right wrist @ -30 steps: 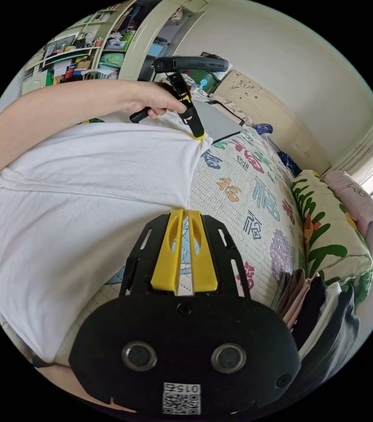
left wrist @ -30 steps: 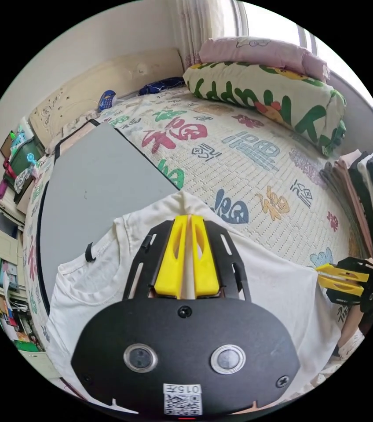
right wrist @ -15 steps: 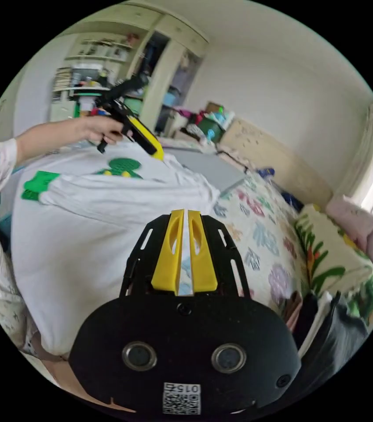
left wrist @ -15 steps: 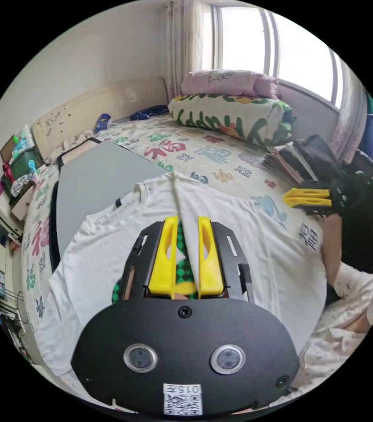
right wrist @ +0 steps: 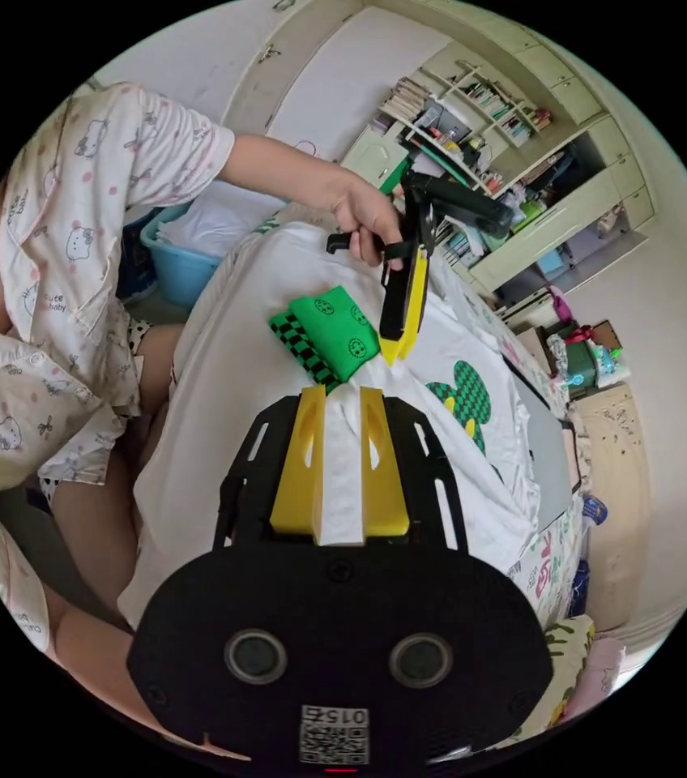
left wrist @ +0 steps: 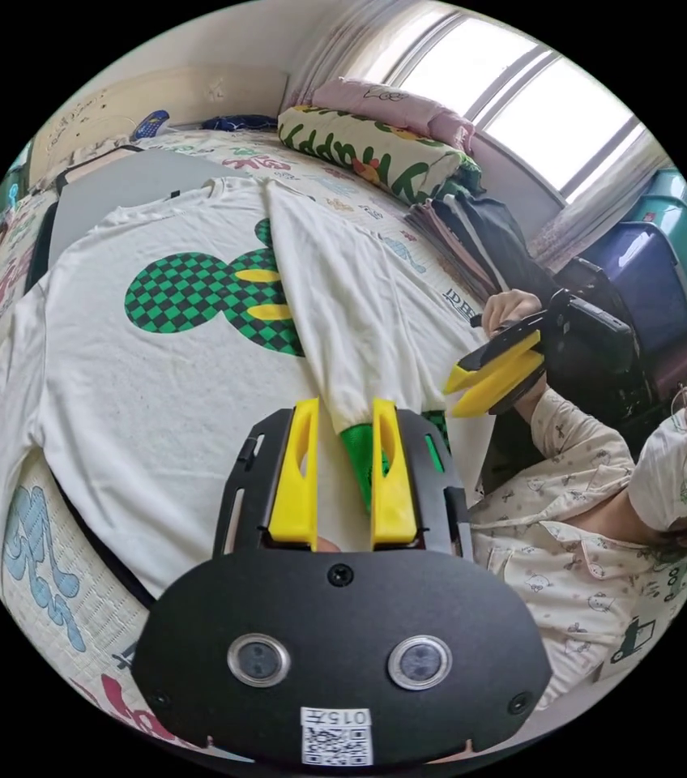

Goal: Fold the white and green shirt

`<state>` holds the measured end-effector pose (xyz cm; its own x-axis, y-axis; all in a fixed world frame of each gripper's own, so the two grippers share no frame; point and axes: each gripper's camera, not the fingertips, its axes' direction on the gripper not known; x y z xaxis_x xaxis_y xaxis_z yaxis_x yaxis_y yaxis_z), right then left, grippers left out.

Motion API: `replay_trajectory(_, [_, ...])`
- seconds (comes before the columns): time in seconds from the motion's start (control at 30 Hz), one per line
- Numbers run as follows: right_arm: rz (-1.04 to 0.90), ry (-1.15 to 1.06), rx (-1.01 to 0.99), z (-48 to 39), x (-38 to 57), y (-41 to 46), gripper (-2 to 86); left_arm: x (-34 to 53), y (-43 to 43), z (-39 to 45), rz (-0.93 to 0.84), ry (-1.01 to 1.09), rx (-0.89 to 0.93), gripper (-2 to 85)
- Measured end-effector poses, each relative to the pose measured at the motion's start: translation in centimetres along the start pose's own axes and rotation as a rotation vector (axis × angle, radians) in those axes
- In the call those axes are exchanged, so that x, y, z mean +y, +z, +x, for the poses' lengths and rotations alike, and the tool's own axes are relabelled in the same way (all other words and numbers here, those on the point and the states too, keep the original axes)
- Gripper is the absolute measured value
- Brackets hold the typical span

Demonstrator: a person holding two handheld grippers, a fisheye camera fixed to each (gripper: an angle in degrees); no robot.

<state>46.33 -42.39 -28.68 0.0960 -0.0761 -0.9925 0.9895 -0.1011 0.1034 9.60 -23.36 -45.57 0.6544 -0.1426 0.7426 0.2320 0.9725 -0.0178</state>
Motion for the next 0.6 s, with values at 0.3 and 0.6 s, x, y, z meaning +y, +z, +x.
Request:
replay_trajectory(0.3, [-0.265, 0.028, -0.074, -1.3, 0.4, 2.5, -0.9, -3.2, -10.4, 3.6, 0.034, 0.027, -0.035, -0.3])
replay_trajectory(0.6, [-0.242, 0.146, -0.021, -1.8, 4.6, 3.8, -0.1, -6.7, -19.7, 4.2, 0.051, 0.047, -0.014, 4.3])
